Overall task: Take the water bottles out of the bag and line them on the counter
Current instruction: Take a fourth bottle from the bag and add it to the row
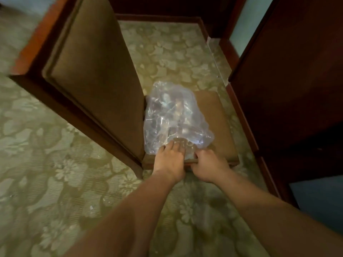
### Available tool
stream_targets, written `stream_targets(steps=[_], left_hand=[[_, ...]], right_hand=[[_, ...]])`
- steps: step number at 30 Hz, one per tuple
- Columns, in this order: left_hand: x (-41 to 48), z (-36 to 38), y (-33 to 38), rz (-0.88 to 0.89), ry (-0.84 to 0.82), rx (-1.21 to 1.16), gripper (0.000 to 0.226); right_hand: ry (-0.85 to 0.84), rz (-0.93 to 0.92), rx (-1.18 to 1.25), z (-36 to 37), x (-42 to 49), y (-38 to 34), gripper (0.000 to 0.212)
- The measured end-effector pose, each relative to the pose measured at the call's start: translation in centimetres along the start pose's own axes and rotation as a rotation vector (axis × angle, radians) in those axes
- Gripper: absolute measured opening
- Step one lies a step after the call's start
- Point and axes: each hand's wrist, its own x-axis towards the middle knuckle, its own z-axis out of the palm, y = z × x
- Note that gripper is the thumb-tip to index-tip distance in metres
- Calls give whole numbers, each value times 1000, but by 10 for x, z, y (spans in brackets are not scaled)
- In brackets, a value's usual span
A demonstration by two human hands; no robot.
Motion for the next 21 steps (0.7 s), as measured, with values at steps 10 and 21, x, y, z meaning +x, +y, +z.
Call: stream_targets(steps=[10, 21], left_hand=[[84, 75, -36, 45, -217, 105, 74], [160, 95, -110, -72, -153, -7, 92]], right_hand=[[-35, 66, 240, 77, 95, 3, 27], [36, 208, 608, 111, 190, -25, 28]])
